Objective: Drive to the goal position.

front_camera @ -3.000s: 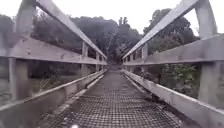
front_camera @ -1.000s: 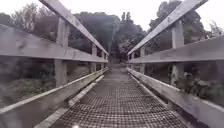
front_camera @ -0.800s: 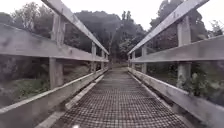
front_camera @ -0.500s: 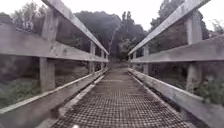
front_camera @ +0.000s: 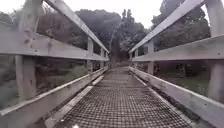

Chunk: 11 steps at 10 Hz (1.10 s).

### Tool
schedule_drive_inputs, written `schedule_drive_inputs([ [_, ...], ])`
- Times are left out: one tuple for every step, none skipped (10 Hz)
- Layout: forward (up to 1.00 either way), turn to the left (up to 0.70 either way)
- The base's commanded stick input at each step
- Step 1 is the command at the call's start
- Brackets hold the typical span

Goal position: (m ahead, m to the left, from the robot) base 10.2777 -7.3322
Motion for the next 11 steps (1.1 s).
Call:
schedule_drive_inputs([
  [0.6,0.0],
  [0.6,0.0],
  [0.6,0.0],
  [0.6,0.0],
  [0.6,0.0],
  [0.6,0.0],
  [0.6,0.0],
  [0.6,0.0],
  [0.6,0.0],
  [0.6,0.0],
  [0.6,0.0],
])
